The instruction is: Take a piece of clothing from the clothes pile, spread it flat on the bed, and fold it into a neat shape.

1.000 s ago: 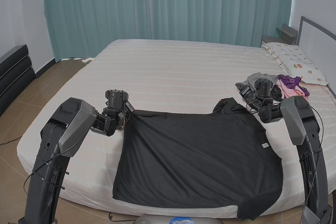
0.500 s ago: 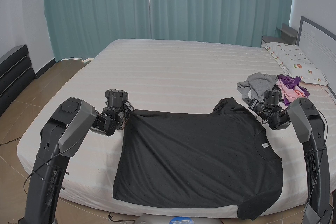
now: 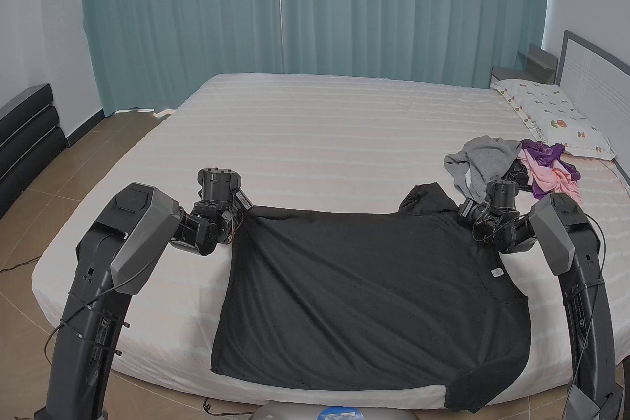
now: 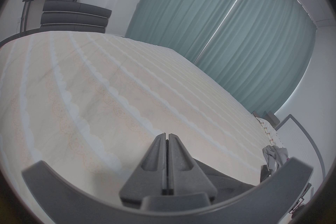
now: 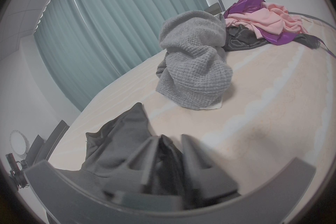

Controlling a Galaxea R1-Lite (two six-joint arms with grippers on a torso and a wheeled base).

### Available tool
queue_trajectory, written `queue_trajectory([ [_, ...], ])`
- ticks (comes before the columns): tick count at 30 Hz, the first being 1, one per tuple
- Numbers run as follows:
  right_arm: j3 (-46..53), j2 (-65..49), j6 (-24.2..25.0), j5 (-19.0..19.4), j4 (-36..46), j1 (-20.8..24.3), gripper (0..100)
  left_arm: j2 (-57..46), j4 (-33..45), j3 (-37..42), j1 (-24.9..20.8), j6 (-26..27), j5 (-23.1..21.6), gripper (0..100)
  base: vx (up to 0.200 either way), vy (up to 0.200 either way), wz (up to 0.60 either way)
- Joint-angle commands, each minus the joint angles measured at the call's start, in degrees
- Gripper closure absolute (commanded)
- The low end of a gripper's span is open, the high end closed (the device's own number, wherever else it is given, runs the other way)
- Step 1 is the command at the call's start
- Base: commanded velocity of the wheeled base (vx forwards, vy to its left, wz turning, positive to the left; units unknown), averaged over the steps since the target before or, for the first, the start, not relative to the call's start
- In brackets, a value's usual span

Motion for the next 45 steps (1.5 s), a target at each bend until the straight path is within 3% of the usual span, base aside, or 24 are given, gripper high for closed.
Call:
queue_trajectory([
  [1, -0.3, 0.3, 0.1, 0.0, -0.3, -0.4, 100, 0.2, -0.1, -0.1, 0.0, 0.0, 0.1, 100, 0.0, 0.0, 0.0],
  [14, -0.6, -0.8, 0.6, -1.8, -6.2, -2.4, 100, 2.5, -0.1, -6.7, 0.6, 0.5, 1.6, 100, 0.0, 0.0, 0.0],
  [34, -0.6, -0.5, 0.5, -3.1, -12.7, -0.7, 100, 6.4, 0.1, -10.8, 0.2, 1.0, 1.2, 100, 0.0, 0.0, 0.0],
  [35, -0.2, -0.5, 0.4, -3.1, -12.6, -0.7, 0, 6.5, 0.1, -10.8, 0.2, 1.0, 1.1, 100, 0.0, 0.0, 0.0],
  [38, 1.4, -0.3, 0.5, -3.0, -12.6, -0.6, 0, 6.4, 0.5, -10.8, 0.1, 1.0, 1.0, 100, 0.0, 0.0, 0.0],
  [39, 2.4, -0.7, 0.6, -3.0, -12.8, -0.4, 0, 6.4, 0.5, -10.7, 0.1, 1.0, 1.1, 0, 0.0, 0.0, 0.0],
  [45, 12.2, -9.6, 1.4, -2.2, -13.4, -1.6, 0, 3.3, 0.5, -6.6, 1.1, 0.9, 1.6, 0, 0.0, 0.0, 0.0],
])
